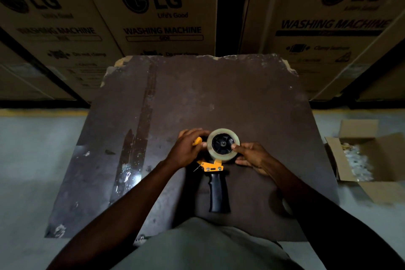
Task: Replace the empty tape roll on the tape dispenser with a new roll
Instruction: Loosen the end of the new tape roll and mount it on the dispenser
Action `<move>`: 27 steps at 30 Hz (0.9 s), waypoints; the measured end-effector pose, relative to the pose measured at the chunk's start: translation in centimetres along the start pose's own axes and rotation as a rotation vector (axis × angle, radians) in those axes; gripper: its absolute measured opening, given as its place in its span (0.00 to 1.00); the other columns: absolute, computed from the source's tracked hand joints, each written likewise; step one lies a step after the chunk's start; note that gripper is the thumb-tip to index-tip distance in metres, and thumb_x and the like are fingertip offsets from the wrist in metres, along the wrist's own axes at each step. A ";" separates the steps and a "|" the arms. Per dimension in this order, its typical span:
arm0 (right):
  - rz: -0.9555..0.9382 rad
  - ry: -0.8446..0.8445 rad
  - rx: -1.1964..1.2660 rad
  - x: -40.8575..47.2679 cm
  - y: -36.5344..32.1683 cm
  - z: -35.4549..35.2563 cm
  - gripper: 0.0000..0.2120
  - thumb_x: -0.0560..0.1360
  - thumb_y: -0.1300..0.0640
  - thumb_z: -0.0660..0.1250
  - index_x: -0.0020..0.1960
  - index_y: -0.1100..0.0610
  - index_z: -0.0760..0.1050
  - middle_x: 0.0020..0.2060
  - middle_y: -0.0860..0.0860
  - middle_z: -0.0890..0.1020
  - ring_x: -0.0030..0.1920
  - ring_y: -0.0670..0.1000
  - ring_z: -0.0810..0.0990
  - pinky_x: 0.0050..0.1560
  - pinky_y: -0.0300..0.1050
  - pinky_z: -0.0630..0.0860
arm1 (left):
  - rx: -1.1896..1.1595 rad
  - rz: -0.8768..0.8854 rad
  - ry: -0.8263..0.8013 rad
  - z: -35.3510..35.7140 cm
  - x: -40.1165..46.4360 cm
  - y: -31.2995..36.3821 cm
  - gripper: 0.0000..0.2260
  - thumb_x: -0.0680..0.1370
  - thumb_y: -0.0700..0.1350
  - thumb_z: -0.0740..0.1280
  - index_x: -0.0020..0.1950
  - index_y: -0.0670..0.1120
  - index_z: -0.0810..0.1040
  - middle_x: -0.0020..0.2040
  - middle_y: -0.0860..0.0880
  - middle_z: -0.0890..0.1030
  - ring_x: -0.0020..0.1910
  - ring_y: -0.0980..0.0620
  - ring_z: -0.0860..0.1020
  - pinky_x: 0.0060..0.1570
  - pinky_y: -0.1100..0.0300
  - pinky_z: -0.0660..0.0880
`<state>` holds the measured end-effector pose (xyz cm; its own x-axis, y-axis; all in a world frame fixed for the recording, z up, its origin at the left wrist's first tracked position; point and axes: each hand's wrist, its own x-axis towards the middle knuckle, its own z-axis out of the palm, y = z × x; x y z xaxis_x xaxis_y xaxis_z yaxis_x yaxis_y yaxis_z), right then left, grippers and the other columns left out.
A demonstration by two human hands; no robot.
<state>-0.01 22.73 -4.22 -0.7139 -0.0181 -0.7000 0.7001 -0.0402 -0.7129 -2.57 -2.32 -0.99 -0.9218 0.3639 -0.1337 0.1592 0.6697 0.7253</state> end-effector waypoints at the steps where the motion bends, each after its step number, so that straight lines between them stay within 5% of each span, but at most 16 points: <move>1: 0.003 0.010 0.001 0.0 0.0 0.0 0.10 0.77 0.54 0.70 0.54 0.60 0.81 0.48 0.56 0.82 0.39 0.47 0.78 0.39 0.39 0.80 | 0.013 -0.012 0.055 -0.1 -0.9 -0.1 0.17 0.75 0.54 0.66 0.63 0.52 0.79 0.66 0.48 0.77 0.68 0.48 0.67 0.63 0.58 0.60; 5: 0.003 0.035 -0.004 -0.2 0.1 0.2 0.13 0.77 0.54 0.71 0.56 0.63 0.80 0.48 0.57 0.82 0.41 0.49 0.79 0.39 0.40 0.80 | 0.094 -0.096 0.131 0.1 -3.5 -0.5 0.10 0.72 0.56 0.72 0.46 0.52 0.86 0.61 0.50 0.75 0.65 0.49 0.64 0.55 0.58 0.64; 9: 0.000 0.041 -0.022 -0.7 -0.1 0.3 0.07 0.77 0.54 0.71 0.49 0.59 0.81 0.48 0.57 0.82 0.42 0.51 0.79 0.43 0.43 0.82 | 0.220 -0.150 0.073 0.6 -3.1 0.9 0.13 0.70 0.62 0.72 0.43 0.53 0.87 0.62 0.52 0.72 0.66 0.50 0.62 0.53 0.53 0.73; 13: -0.014 0.062 -0.058 -1.0 -0.3 0.5 0.07 0.77 0.55 0.71 0.47 0.59 0.80 0.46 0.57 0.82 0.40 0.50 0.79 0.42 0.43 0.82 | 0.412 -0.200 0.004 0.9 -2.0 2.9 0.20 0.69 0.63 0.72 0.50 0.49 0.83 0.66 0.51 0.69 0.67 0.46 0.62 0.54 0.45 0.75; 19: -0.014 0.086 -0.090 -1.6 -0.7 0.9 0.07 0.77 0.54 0.71 0.45 0.57 0.80 0.42 0.54 0.82 0.38 0.49 0.79 0.45 0.44 0.82 | 0.543 -0.222 -0.077 1.9 -0.9 3.9 0.23 0.70 0.52 0.75 0.62 0.47 0.77 0.67 0.47 0.68 0.65 0.42 0.66 0.51 0.44 0.77; 27: -0.092 0.165 -0.140 -3.7 -1.0 1.9 0.07 0.79 0.55 0.69 0.47 0.58 0.78 0.44 0.58 0.80 0.37 0.50 0.78 0.38 0.42 0.82 | 0.616 -0.163 -0.059 2.3 -0.8 3.1 0.15 0.77 0.43 0.67 0.63 0.45 0.76 0.72 0.44 0.64 0.66 0.38 0.64 0.55 0.45 0.76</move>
<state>1.92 20.92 -0.87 -0.7710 0.1429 -0.6206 0.6353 0.1053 -0.7650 -0.51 0.99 -0.19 -0.9329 0.2497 -0.2595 0.2093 0.9623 0.1737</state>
